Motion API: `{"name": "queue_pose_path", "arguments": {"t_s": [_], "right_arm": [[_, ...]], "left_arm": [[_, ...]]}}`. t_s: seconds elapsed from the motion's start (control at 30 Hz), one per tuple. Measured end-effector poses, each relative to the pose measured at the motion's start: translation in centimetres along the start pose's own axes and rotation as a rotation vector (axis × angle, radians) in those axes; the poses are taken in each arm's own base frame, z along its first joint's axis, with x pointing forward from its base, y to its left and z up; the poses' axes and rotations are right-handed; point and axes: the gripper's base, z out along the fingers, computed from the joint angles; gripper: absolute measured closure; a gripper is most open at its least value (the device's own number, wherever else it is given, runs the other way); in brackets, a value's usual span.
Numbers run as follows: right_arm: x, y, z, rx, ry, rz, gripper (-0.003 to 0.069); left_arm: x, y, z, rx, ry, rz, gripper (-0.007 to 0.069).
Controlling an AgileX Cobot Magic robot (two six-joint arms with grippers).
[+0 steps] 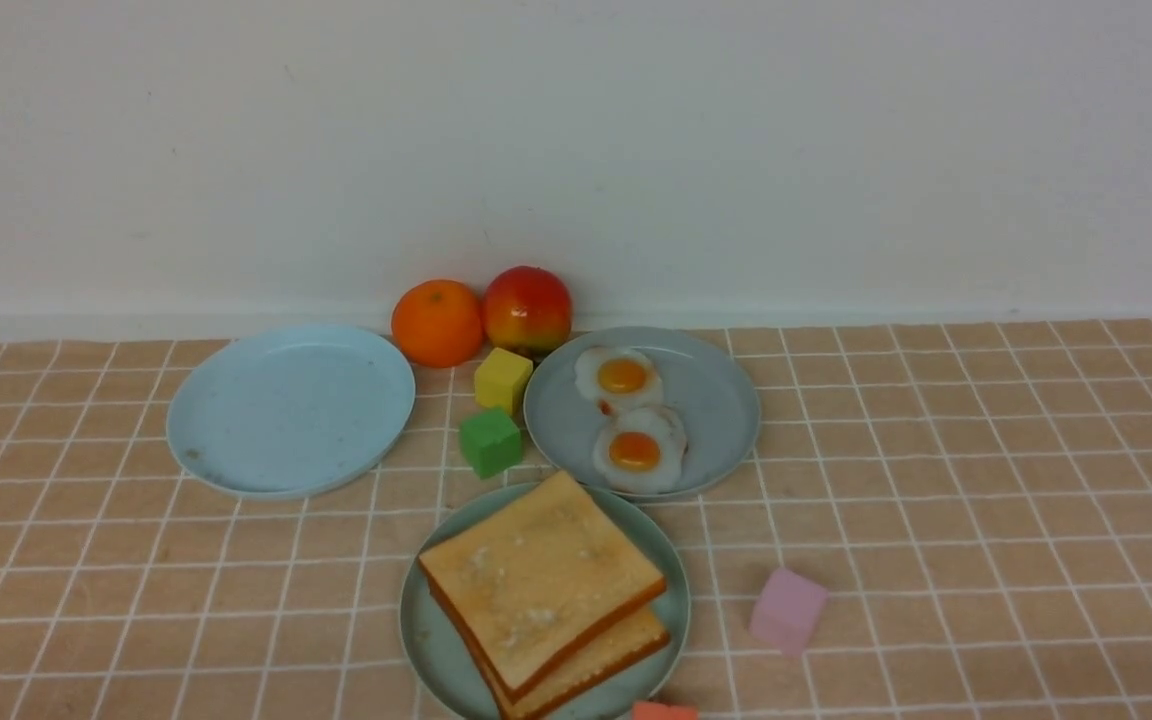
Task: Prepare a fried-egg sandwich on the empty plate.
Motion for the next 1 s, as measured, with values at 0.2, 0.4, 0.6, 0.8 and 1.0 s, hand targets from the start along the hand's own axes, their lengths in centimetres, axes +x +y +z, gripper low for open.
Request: {"name": "queue_pose_path", "arguments": {"t_s": [0.2, 0.4, 0.6, 0.8, 1.0], "right_arm": [[0.00, 0.00, 0.00, 0.000, 0.000, 0.000, 0.0627], [0.01, 0.00, 0.00, 0.000, 0.001, 0.000, 0.0627], [0.01, 0.00, 0.00, 0.000, 0.001, 0.000, 0.0617], [0.01, 0.00, 0.00, 0.000, 0.001, 0.000, 0.0612], [0.01, 0.00, 0.00, 0.000, 0.001, 0.000, 0.0605]], "left_arm": [[0.04, 0.01, 0.00, -0.001, 0.004, -0.001, 0.0638], [0.04, 0.01, 0.00, -0.001, 0.004, -0.001, 0.0638], [0.04, 0.01, 0.00, -0.001, 0.004, -0.003, 0.0638], [0.04, 0.01, 0.00, -0.001, 0.004, -0.003, 0.0638], [0.04, 0.01, 0.00, -0.001, 0.004, -0.003, 0.0638]]}}
